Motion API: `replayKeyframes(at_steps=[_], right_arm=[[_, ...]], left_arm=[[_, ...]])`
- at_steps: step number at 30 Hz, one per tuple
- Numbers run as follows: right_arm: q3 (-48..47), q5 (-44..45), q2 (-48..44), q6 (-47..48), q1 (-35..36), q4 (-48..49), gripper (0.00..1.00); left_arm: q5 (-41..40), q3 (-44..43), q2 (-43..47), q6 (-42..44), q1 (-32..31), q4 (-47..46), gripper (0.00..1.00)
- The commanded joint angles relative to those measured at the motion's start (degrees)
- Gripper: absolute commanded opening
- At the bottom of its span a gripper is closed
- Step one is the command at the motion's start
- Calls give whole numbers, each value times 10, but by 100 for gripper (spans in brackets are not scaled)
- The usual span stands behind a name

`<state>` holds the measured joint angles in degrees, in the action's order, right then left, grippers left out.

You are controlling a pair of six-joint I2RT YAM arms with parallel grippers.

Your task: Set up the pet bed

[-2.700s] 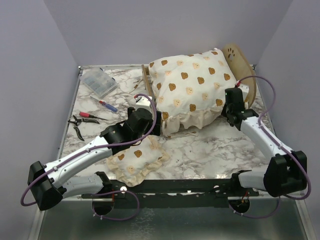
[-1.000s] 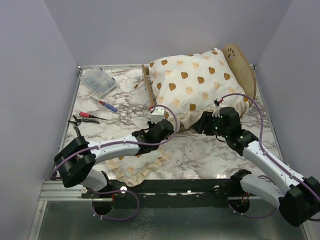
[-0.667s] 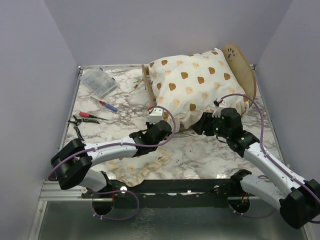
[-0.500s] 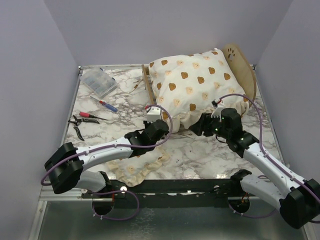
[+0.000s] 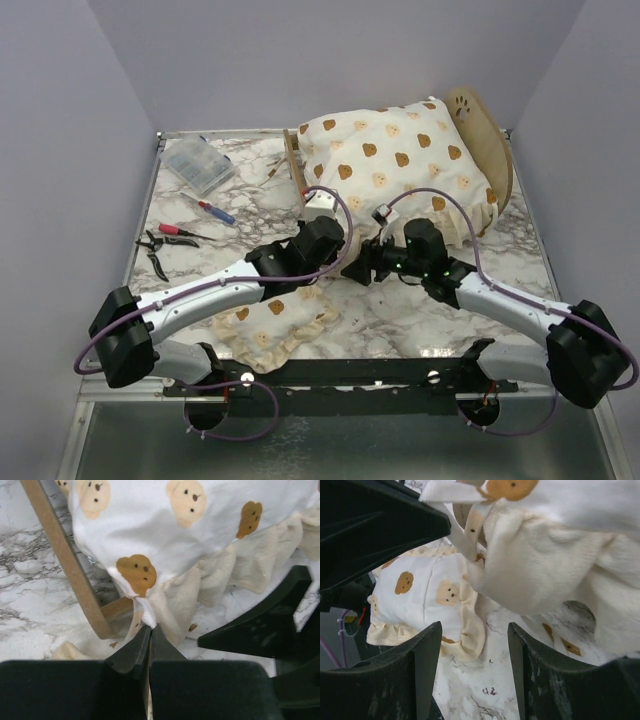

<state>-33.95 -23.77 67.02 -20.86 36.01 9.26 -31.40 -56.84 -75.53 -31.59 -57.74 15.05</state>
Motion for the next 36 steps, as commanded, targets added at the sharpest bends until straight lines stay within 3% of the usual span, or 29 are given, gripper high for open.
replayKeyframes(at_steps=[1, 14, 18, 24, 32, 36], right_arm=[[6, -12, 40, 31, 19, 100, 60], [37, -23, 126, 7, 26, 209, 60], [57, 36, 130, -13, 26, 206, 59], [63, 152, 111, -44, 26, 123, 62], [110, 21, -62, -9, 28, 157, 63], [85, -12, -76, -6, 28, 188, 65]], left_arm=[[54, -46, -19, 15, 5, 31, 0], [98, -82, -34, -29, 13, 34, 0], [106, -90, -34, -36, 18, 29, 0], [128, -85, -23, -49, 37, 13, 0], [145, -71, -25, -55, 49, 4, 0], [149, -71, -26, -54, 51, 2, 0]])
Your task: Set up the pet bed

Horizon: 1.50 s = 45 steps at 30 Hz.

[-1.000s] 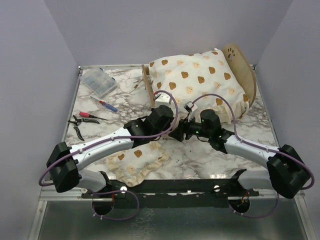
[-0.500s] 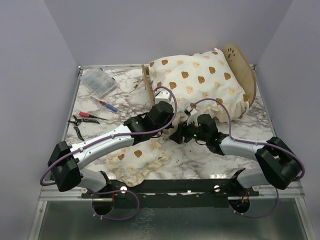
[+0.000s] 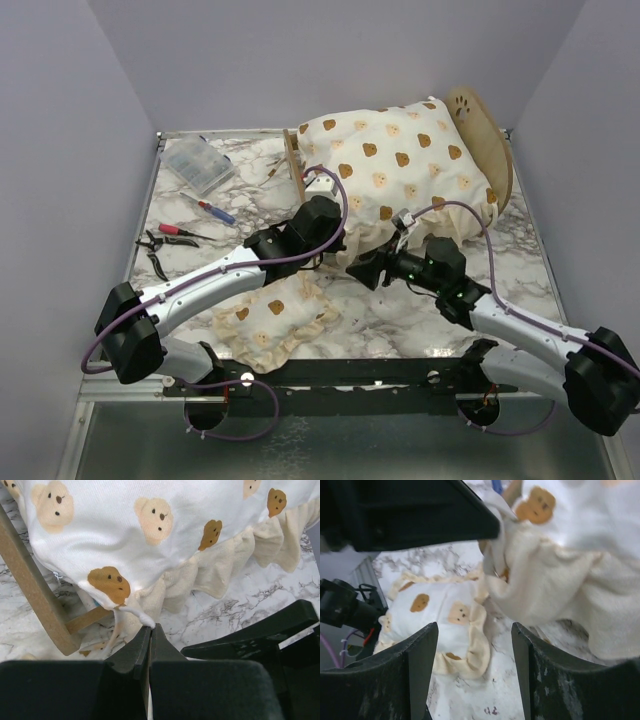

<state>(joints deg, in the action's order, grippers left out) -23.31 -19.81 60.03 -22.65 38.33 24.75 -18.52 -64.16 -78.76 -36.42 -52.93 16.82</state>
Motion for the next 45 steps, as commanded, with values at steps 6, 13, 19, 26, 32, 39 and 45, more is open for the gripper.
replayKeyframes(at_steps=[6, 13, 19, 26, 32, 39, 45], right_arm=[[-60, -86, 105, 0, 5, 117, 65], [-40, -25, 197, 16, 5, 144, 65], [-21, 36, 225, 19, 5, 124, 66], [-20, -1, 162, 37, 5, 86, 67], [-16, -12, 57, 21, 14, 38, 65], [-30, 15, 32, -2, 19, 78, 53], [-53, 35, 106, -7, 19, 133, 45]], left_arm=[[25, 0, 5, -4, 5, -16, 0], [28, -5, 11, -6, 8, -16, 0], [36, -15, 11, -7, 9, -18, 0], [37, -16, 13, -7, 10, -20, 0], [39, -10, 10, -10, 10, -22, 0], [43, -10, 11, -15, 11, -26, 0], [55, -12, 11, -24, 10, -33, 0]])
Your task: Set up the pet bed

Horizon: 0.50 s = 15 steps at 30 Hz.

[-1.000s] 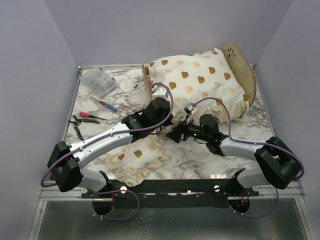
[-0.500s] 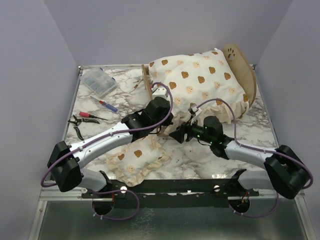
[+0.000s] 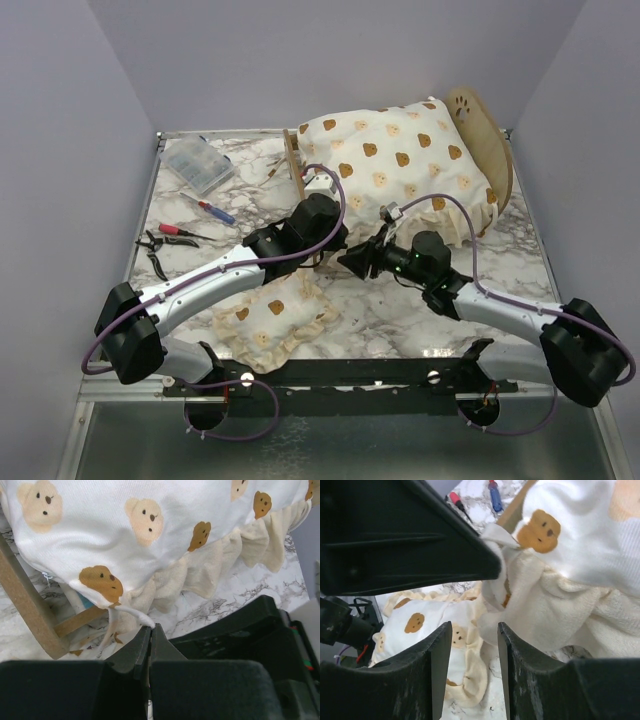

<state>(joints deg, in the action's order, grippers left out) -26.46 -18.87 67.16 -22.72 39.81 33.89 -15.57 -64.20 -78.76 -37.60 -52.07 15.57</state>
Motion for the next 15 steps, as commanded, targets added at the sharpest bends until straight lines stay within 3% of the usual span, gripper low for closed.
replayKeyframes(at_steps=[1, 11, 13, 15], right_arm=[[-23, 36, 42, -6, 4, 45, 45], [-48, 41, 74, -1, 4, 69, 44], [-48, 53, 79, -9, 3, 69, 39], [-41, 70, 80, -9, 3, 76, 27]], left_arm=[[27, -12, 11, -13, 2, -22, 0], [50, 2, 4, -38, 2, -42, 0], [56, -2, 2, -39, 2, -45, 0], [57, -5, 2, -36, 3, -46, 0]])
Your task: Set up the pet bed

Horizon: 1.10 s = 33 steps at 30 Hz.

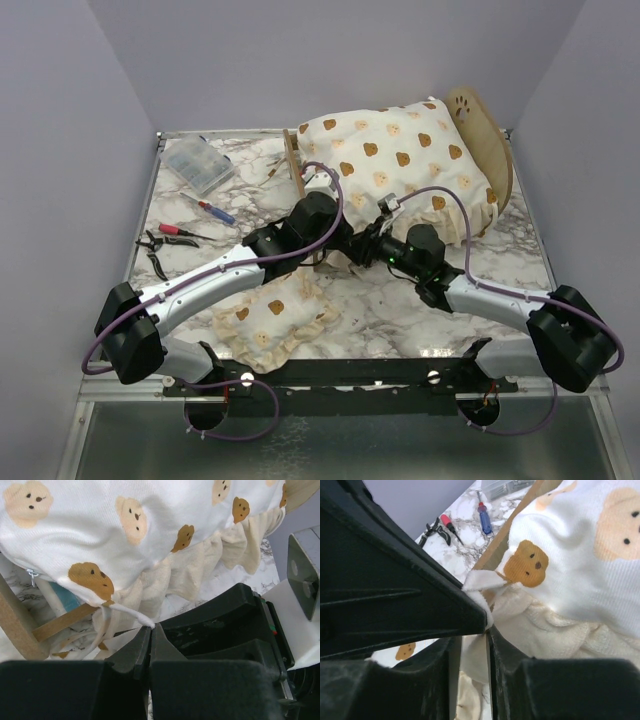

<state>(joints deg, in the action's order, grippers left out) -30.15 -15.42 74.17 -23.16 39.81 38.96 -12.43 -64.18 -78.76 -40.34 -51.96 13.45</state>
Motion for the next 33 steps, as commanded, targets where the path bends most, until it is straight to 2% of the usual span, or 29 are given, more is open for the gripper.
replayKeyframes(at_steps=[1, 4, 5, 9, 12, 16, 24, 27, 33], right_arm=[[-1, 42, 9, -3, 4, 25, 21], [4, 62, -1, 1, 1, 12, 3], [5, 66, -5, 1, 0, 8, 1], [5, 80, -14, -6, -11, -11, 1], [3, 84, -15, -15, -21, -18, 1], [-6, 83, -10, -23, -35, -36, 1], [-32, 78, 14, -30, -58, -67, 1], [-37, 83, 15, -33, -65, -82, 1], [-41, 89, 5, -33, -80, -108, 1]], left_arm=[[23, -6, 4, -5, 1, -24, 0], [2, -3, 20, 6, 3, -11, 3], [-6, -1, 27, 9, 6, -4, 6], [-18, 10, 50, 19, 16, 15, 12], [-24, 20, 65, 33, 18, 23, 29], [-47, 44, 92, 51, 18, 37, 43], [-93, 134, 94, 33, 2, 34, 53], [-118, 158, 72, 26, -12, 5, 58], [-186, 181, 17, 21, -40, -60, 60]])
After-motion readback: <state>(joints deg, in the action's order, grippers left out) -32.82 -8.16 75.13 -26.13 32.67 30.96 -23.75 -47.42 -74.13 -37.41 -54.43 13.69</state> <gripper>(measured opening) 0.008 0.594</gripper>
